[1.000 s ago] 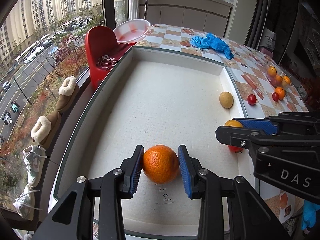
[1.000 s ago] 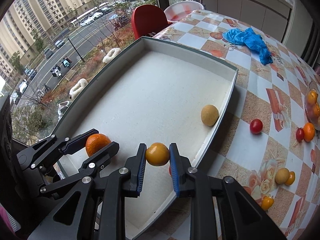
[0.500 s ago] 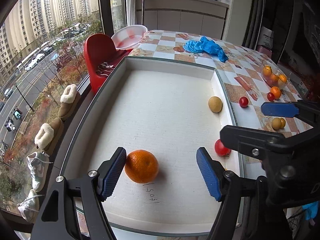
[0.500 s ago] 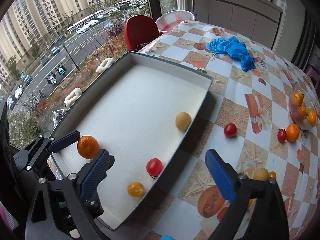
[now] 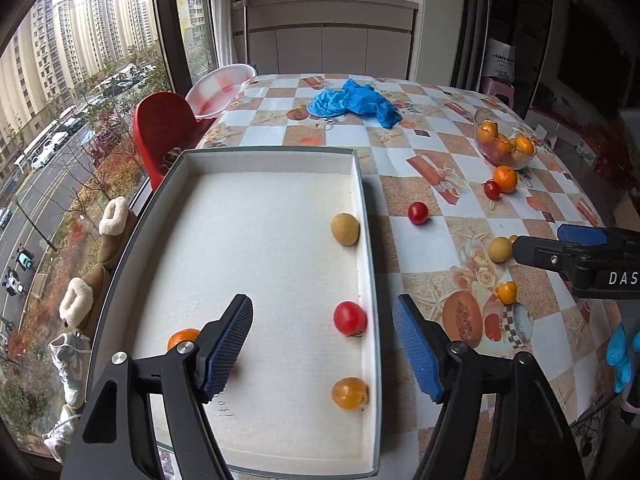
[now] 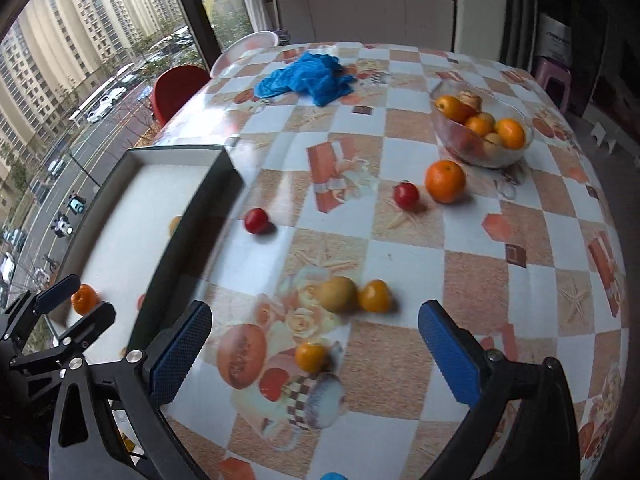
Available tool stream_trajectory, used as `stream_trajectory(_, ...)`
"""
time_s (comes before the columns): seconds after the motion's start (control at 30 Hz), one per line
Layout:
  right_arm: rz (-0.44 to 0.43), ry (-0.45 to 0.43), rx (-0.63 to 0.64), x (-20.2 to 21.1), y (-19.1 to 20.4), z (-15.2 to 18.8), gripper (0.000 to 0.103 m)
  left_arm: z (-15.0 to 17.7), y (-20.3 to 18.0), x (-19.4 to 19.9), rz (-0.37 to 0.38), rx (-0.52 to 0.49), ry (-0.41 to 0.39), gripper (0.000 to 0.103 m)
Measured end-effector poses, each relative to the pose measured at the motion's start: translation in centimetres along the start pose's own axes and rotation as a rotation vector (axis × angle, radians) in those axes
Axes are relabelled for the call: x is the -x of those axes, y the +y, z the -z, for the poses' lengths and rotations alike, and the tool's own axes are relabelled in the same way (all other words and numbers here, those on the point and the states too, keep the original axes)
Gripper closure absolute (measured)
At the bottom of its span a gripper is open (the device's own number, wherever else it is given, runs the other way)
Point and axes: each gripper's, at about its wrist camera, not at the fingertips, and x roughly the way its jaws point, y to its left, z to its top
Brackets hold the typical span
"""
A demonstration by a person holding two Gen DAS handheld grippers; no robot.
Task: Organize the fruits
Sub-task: 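Move both open tools back toward the fruits near the glass bowl, then grasp a red tomato with the left tool while the right tool grasps a mandarin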
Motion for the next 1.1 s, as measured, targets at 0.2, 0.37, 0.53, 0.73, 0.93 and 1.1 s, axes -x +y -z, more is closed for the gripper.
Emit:
stream_trajectory(0.2, 0.102, 0.03, -0.095, -0.5, -6.4, 1.6, 0.0, -1.7, -3.4, -0.8, 0.054, -0.043, 0.025, 0.029)
stream_trajectory(0.37, 0.187, 0.034, -0.113, -0.9, -9.5, 2.7, 0.0, -3.6, -6.0, -2.4, 0.063, -0.082, 0.044, 0.029)
stream_trajectory(0.53, 0.239, 0.034, -0.105, -1.3, -11.4, 3.2, 0.0, -5.4, -8.3, -5.2, 0.064, -0.126, 0.075, 0.029)
stream_trajectory(0.73, 0.259, 0.036, -0.091, -1.6, -12.5, 3.8, 0.0, -6.7, -9.9, -9.0, 0.047, -0.153, 0.123, 0.029)
stream_trajectory(0.93, 0.217, 0.028, -0.09, -1.8, -13.3, 4.1, 0.0, -6.9, -10.1, -11.3, 0.035, -0.135, 0.161, 0.029)
stream_trajectory(1.1, 0.213, 0.03, -0.074, -1.8, -13.4, 4.2, 0.0, -6.9, -10.2, -12.3, 0.038, -0.122, 0.171, 0.029)
